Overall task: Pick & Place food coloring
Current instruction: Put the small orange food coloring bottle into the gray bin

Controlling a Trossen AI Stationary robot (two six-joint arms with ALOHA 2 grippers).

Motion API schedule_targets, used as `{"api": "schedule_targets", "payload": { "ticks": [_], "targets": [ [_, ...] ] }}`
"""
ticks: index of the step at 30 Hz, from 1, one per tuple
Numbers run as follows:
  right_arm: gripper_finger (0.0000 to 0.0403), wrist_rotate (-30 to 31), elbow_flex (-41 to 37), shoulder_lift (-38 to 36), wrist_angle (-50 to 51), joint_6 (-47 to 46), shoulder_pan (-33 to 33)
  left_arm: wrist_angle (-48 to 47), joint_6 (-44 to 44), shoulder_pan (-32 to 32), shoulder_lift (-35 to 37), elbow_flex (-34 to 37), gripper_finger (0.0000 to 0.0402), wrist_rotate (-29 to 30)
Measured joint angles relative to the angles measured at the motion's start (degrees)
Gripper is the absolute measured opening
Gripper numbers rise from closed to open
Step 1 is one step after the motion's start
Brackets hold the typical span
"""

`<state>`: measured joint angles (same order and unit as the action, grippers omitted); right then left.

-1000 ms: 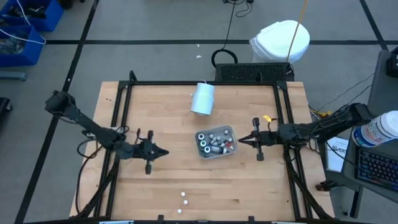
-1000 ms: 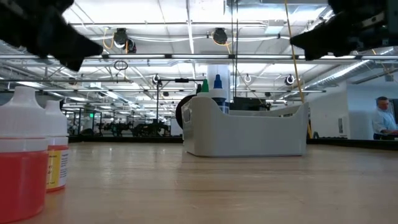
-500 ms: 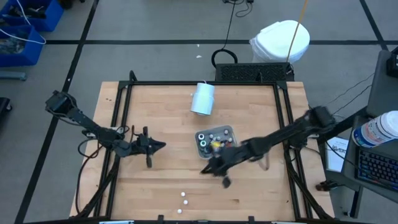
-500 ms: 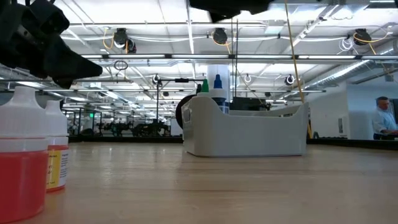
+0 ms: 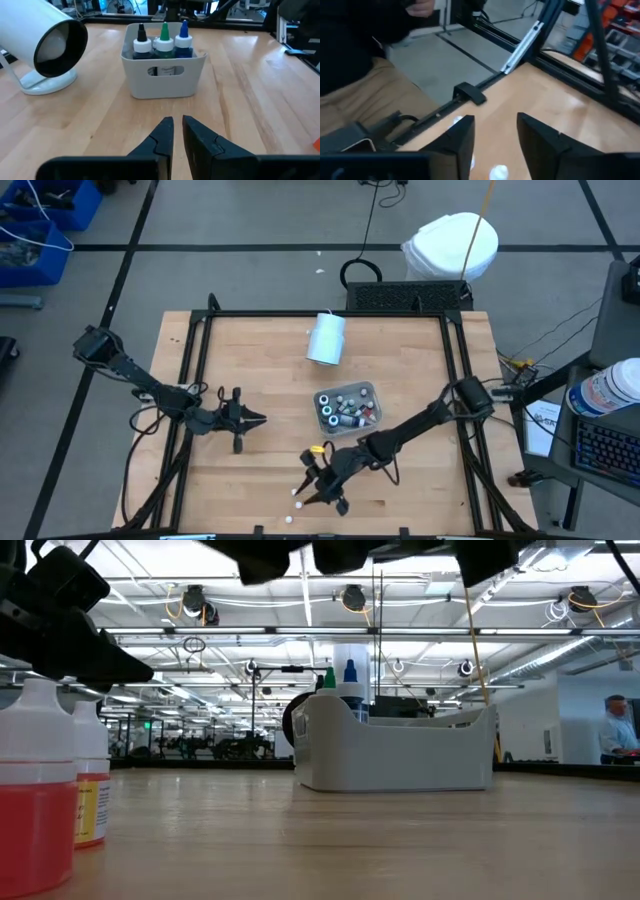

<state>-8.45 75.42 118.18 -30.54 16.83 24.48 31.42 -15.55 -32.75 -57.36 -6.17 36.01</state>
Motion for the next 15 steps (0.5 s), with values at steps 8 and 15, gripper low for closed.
{"api": "schedule_targets", "payload": {
  "ticks": [8, 15],
  "targets": [
    [0.0147, -2.2, 3.1, 4.9, -0.1, -2.4, 0.1, 0.1, -0.2, 0.0, 0.0, 0.0, 0.0049, 0.0],
    [0.0146, -2.3, 7.5, 9.2, 4.8, -2.3, 1.5, 0.3, -0.2, 0.0, 0.0, 0.0, 0.0049, 0.0]
  ]
}}
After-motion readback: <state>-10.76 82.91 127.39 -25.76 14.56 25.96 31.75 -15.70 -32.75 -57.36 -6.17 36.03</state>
